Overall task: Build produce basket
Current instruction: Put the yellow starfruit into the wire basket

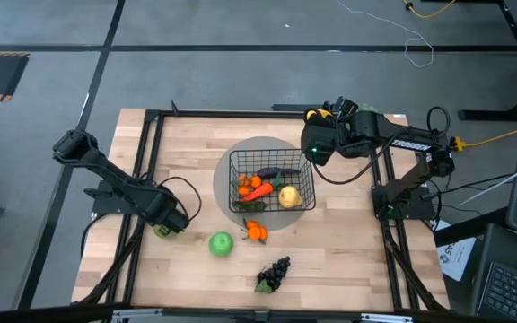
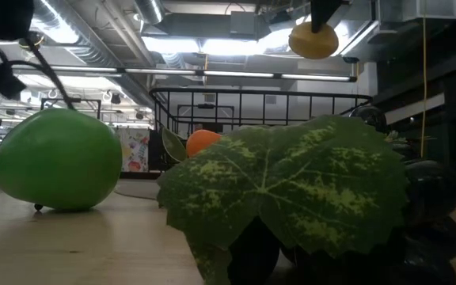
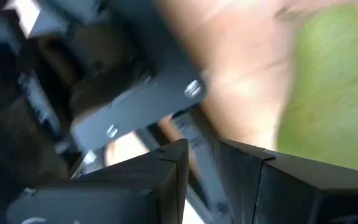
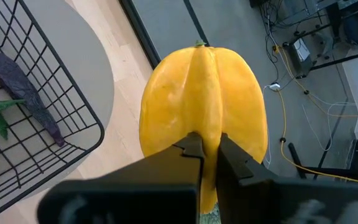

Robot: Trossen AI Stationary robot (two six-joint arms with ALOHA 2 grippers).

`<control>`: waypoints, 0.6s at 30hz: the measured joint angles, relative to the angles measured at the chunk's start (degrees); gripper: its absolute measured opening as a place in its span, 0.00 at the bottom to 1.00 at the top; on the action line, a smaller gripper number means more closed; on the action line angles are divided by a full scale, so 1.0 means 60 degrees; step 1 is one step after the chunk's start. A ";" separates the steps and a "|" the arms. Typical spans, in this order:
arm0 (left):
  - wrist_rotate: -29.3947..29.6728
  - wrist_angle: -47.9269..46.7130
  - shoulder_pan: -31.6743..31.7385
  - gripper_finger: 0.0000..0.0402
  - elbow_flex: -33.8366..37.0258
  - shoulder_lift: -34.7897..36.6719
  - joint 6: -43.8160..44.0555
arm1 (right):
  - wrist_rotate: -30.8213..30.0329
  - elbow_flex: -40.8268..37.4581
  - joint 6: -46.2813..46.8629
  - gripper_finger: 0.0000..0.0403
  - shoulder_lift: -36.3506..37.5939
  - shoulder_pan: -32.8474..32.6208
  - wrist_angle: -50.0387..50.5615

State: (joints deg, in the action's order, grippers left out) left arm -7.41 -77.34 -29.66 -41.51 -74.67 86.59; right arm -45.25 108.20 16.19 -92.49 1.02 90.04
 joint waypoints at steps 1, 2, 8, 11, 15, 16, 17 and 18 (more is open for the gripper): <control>0.0165 0.0103 0.0043 0.17 -0.0016 0.0000 -0.0001 | 0.0000 0.0000 0.0000 0.02 0.0000 0.0000 0.0002; 0.0276 0.0113 0.0106 0.17 -0.0016 0.0000 0.0003 | 0.0000 0.0000 0.0000 0.02 0.0000 0.0000 -0.0001; 0.0421 0.0621 0.0434 0.17 -0.0012 0.0000 -0.0118 | -0.0015 0.0000 0.0000 0.02 0.0000 0.0000 -0.0001; 0.0417 0.1565 0.0535 0.17 -0.0002 0.0000 -0.0452 | -0.0015 0.0000 -0.0004 0.02 0.0000 0.0000 -0.0001; 0.0423 0.2284 0.0733 0.17 -0.0009 0.0000 -0.0534 | -0.0017 0.0000 -0.0015 0.02 0.0000 0.0000 -0.0001; 0.0437 0.2284 0.0800 0.17 -0.0009 0.0000 -0.0558 | -0.0018 0.0000 -0.0018 0.02 0.0000 0.0000 -0.0001; 0.0503 0.2292 0.0858 0.17 -0.0009 0.0000 -0.0674 | -0.0018 0.0000 -0.0021 0.02 0.0000 0.0000 -0.0002; 0.0613 0.2288 0.0922 0.17 -0.0009 0.0000 -0.0842 | -0.0018 0.0000 -0.0025 0.02 0.0000 0.0000 -0.0001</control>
State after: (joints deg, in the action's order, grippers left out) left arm -3.74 -63.61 -24.13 -41.56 -74.67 81.54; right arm -45.36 108.20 16.03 -92.49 1.02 90.04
